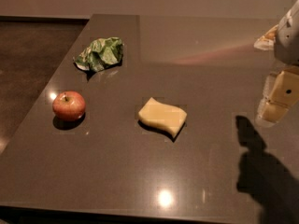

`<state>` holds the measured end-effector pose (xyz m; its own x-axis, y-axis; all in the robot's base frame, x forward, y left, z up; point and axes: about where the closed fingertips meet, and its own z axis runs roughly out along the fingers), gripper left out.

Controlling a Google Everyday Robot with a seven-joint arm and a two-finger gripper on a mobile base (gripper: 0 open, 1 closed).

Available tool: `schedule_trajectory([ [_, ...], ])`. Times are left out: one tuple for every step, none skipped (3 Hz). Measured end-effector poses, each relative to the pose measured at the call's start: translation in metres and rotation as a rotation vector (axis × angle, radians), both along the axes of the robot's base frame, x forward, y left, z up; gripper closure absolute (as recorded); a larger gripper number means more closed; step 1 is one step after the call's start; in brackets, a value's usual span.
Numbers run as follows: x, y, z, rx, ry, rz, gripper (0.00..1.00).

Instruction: Move sponge near green jalapeno chip bag

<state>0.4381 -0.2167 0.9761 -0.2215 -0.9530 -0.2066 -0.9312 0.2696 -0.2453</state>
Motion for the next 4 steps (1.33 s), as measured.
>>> schedule_trajectory([
  [0.000, 0.000, 0.000, 0.000, 0.000, 0.000, 0.00],
  [0.001, 0.003, 0.000, 0.001, 0.010, 0.006, 0.00],
  [0.001, 0.004, 0.000, 0.001, 0.012, 0.008, 0.00],
  [0.001, 0.021, -0.009, -0.002, 0.008, 0.034, 0.00],
])
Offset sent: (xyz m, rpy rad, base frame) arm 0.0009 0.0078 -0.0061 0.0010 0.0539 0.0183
